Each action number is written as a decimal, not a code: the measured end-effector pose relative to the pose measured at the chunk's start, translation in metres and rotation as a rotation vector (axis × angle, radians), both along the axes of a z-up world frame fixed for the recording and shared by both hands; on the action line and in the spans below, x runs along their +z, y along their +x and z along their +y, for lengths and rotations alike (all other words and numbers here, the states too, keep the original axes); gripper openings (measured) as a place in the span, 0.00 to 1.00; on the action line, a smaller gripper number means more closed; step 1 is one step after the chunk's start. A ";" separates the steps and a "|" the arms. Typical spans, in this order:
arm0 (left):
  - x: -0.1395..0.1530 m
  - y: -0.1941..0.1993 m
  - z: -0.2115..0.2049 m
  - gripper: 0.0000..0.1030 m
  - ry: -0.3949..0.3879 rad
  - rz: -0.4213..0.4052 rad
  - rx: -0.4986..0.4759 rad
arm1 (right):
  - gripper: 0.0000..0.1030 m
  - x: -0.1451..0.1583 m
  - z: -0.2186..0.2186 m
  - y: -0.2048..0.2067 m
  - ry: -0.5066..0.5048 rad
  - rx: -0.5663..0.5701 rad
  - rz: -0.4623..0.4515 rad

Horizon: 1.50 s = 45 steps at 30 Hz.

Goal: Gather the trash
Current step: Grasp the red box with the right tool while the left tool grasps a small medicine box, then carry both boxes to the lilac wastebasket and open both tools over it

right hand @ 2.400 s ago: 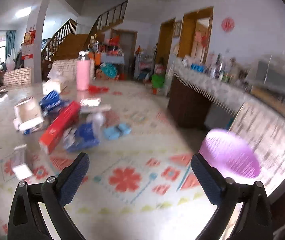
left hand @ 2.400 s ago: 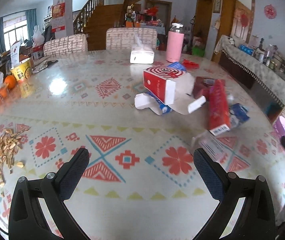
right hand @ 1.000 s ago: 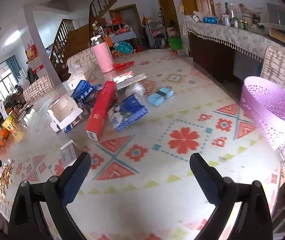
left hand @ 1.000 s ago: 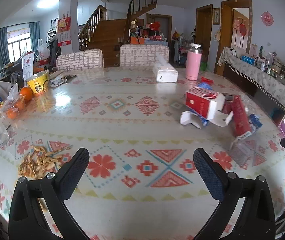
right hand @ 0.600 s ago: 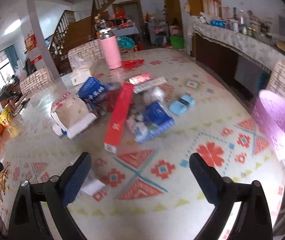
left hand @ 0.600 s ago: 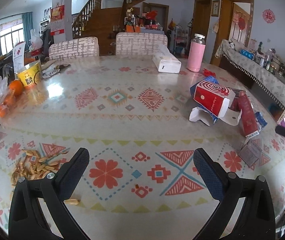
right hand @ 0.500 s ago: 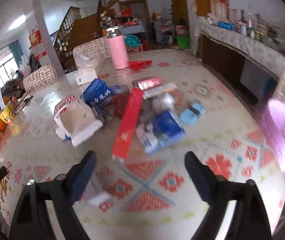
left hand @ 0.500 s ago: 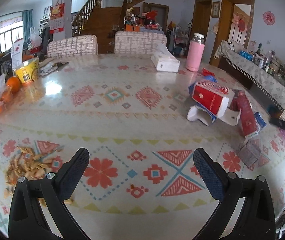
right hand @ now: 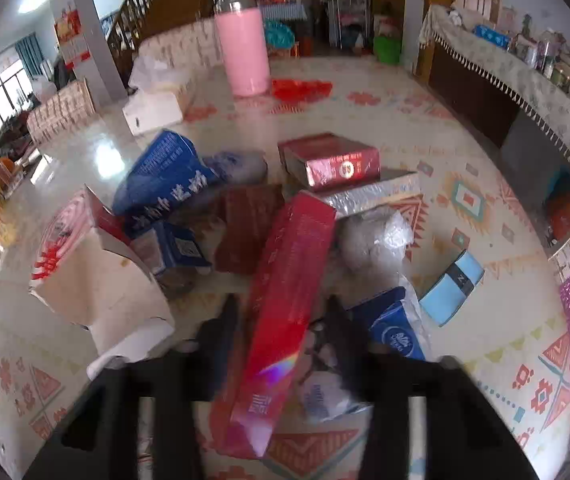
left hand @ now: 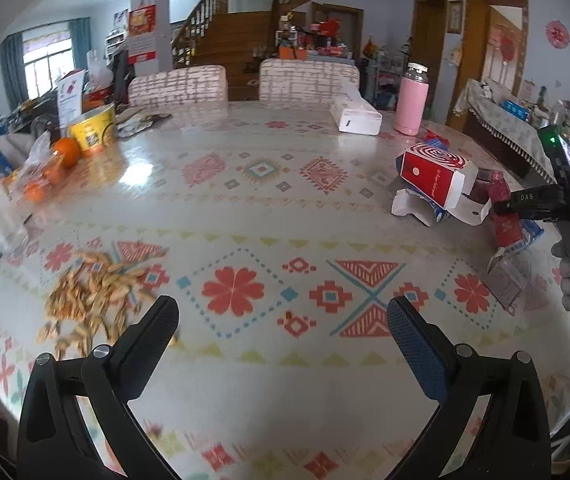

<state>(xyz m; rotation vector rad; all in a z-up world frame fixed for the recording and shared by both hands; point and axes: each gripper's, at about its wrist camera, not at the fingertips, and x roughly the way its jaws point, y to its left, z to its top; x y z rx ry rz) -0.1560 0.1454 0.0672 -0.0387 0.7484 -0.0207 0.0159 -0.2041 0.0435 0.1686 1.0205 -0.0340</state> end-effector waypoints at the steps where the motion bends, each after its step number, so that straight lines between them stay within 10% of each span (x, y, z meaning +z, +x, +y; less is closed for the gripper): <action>1: -0.001 -0.003 -0.001 1.00 -0.014 0.006 0.004 | 0.33 -0.002 -0.001 0.002 -0.002 0.004 0.021; 11: -0.015 -0.010 -0.076 1.00 -0.134 0.101 -0.110 | 0.24 0.022 -0.039 -0.049 0.114 0.063 -0.060; 20: -0.006 -0.002 -0.156 1.00 -0.069 0.116 -0.217 | 0.24 0.021 -0.086 -0.127 0.360 0.074 -0.190; 35: -0.038 0.074 -0.238 0.99 0.054 0.238 -0.268 | 0.25 -0.012 -0.158 -0.197 0.395 -0.016 -0.198; 37: -0.042 0.079 -0.243 0.56 0.063 0.254 -0.276 | 0.25 -0.014 -0.166 -0.203 0.406 -0.036 -0.205; 39: -0.048 0.085 -0.246 0.35 0.057 0.295 -0.278 | 0.25 -0.016 -0.172 -0.209 0.411 -0.057 -0.210; 45: -0.038 0.083 -0.248 0.32 0.012 0.282 -0.335 | 0.25 -0.010 -0.190 -0.228 0.401 -0.117 -0.234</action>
